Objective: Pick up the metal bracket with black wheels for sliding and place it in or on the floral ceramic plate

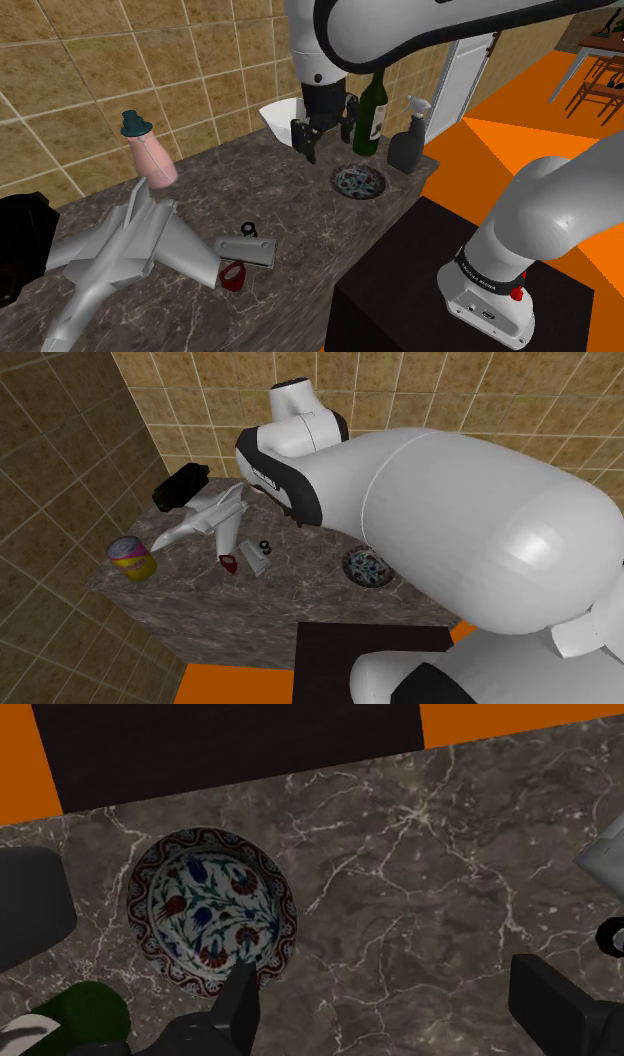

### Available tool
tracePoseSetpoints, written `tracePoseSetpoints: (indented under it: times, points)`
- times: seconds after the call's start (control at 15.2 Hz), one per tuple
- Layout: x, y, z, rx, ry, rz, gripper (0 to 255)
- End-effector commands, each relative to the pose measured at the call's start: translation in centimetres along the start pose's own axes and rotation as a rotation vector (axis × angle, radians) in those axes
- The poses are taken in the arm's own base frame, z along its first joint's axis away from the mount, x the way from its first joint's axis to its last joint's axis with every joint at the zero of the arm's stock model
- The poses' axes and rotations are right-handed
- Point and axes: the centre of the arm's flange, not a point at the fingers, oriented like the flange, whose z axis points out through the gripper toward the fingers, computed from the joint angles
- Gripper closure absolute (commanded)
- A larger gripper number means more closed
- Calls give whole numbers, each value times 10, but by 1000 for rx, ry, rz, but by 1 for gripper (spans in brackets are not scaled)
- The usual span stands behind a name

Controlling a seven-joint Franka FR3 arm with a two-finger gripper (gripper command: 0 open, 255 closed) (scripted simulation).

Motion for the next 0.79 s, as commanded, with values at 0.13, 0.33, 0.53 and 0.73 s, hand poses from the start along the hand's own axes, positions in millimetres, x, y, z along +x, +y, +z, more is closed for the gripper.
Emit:
tracePoseSetpoints:
  times: [0.13, 0.33, 0.53, 0.73]
  points:
    - [7, -49, 23, -11, -43, 40, 0]
    - [14, -86, 41, -20, -76, 69, 0]
    - [20, -122, 59, -29, -108, 98, 0]
    - [25, -146, 72, -35, -130, 118, 0]
